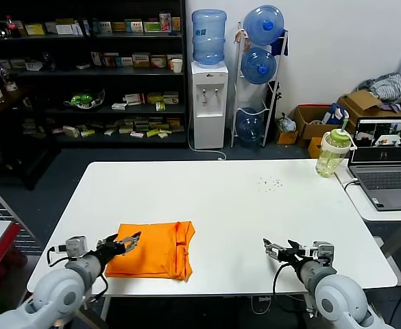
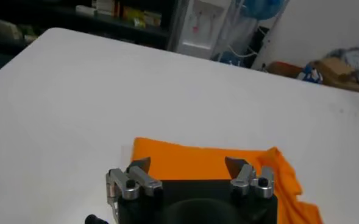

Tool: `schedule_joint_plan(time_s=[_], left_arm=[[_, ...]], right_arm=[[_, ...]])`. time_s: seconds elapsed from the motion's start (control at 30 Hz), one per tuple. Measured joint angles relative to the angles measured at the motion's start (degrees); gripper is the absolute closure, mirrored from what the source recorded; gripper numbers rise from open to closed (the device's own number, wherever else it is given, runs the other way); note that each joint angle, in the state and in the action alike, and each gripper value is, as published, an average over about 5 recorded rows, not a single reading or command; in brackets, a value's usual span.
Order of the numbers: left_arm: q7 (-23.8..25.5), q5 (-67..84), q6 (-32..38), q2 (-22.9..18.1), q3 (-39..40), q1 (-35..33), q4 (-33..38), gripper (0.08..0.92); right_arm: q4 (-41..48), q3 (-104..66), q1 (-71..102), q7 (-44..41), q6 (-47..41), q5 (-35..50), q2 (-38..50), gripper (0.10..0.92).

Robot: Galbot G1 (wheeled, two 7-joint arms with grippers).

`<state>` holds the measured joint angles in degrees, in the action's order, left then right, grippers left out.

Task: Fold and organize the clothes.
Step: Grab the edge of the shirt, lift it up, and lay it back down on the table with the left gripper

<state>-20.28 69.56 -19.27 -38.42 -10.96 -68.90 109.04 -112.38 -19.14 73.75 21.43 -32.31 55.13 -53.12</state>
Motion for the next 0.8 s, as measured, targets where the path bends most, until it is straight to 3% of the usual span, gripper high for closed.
schedule_joint_plan(time_s=[0.37,0.8], left_arm=[[18.09,0.93,-3.41,7.61,-1.12,0.86,-9.35,0.177],[25.73,0.20,-4.63,8.40,0.15,2.72,-13.82,0.177]], right_arm=[[-0.74,-1.16,1.11,-0.56,0.11,0.12,0.48,0.203],[-1.14,-1.26,1.40,-0.48,0.03,0.17,0.54,0.203]])
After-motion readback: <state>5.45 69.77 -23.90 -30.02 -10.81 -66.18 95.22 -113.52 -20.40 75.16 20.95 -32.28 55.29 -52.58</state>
